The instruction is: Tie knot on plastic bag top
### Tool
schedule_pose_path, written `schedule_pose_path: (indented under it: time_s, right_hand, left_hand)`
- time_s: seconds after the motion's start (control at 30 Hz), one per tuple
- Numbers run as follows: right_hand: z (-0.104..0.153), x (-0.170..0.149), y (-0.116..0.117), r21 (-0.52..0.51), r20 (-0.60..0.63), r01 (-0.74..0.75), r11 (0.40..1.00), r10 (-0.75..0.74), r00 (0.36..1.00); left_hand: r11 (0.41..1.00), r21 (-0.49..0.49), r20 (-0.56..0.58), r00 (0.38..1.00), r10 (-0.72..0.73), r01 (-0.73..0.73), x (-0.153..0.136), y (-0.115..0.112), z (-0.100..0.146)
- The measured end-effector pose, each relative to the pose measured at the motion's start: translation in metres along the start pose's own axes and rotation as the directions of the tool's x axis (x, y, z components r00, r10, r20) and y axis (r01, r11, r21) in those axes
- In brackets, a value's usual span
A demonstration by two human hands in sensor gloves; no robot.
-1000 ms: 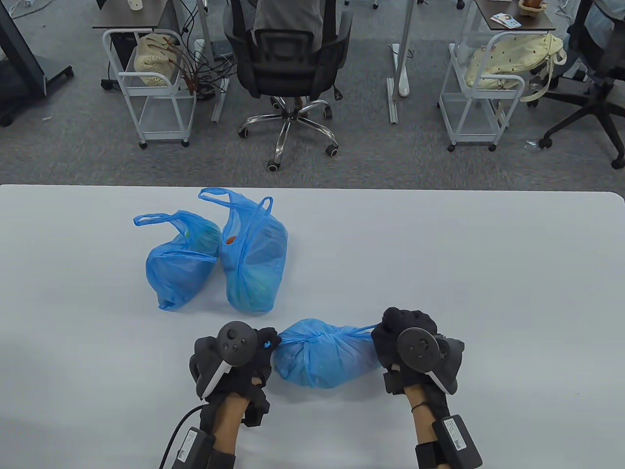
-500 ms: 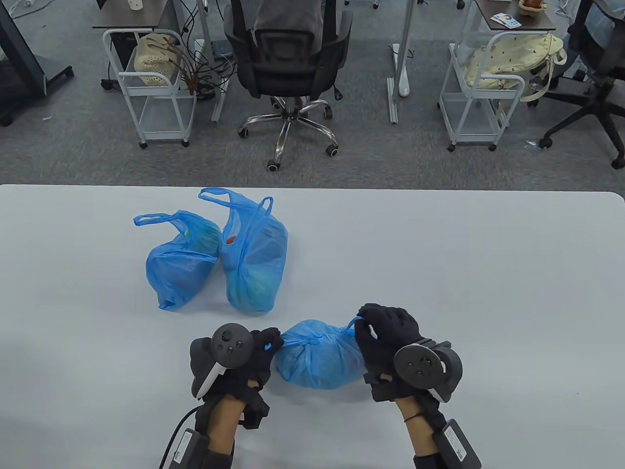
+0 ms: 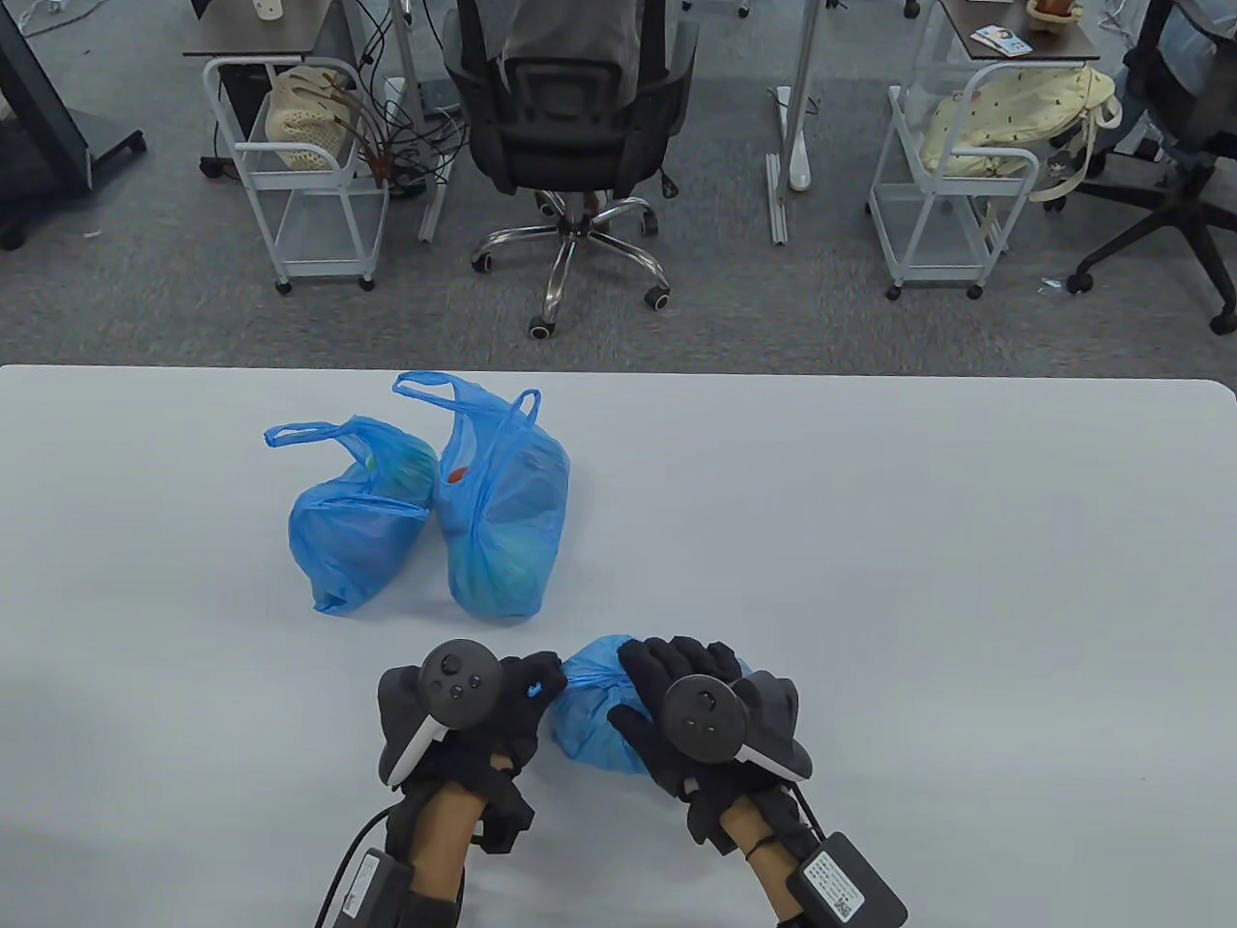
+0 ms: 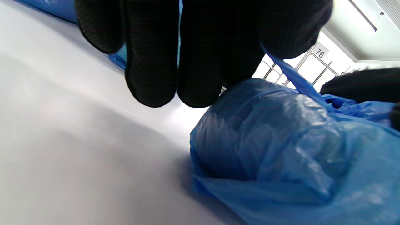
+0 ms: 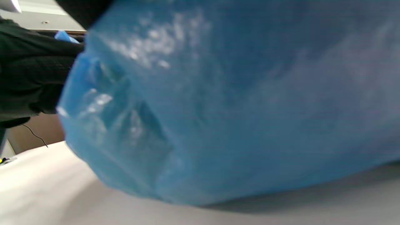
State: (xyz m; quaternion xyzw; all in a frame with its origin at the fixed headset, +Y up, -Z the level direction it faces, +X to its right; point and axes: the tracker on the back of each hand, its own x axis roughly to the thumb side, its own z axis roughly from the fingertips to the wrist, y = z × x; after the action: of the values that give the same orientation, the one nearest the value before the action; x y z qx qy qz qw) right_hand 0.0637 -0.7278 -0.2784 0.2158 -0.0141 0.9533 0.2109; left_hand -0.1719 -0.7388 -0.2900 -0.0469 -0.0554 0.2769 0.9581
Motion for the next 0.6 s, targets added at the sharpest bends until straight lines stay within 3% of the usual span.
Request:
schedule_pose_path:
  time_s: [0.23,0.6]
  right_hand:
    - [-0.003,-0.001,-0.003,-0.046,-0.022,0.008,0.999,-0.009,1.0]
    - [0.0,0.016,-0.004,-0.197,0.129,-0.16,0.967,0.188,0.974]
  left_hand:
    - [1.0,-0.008,-0.01,1.0,0.017,-0.017,-0.002,0.0,-0.002]
    - [0.998,0.031,-0.026,0.998,0.049,-0.048,-0.006,0.003,-0.002]
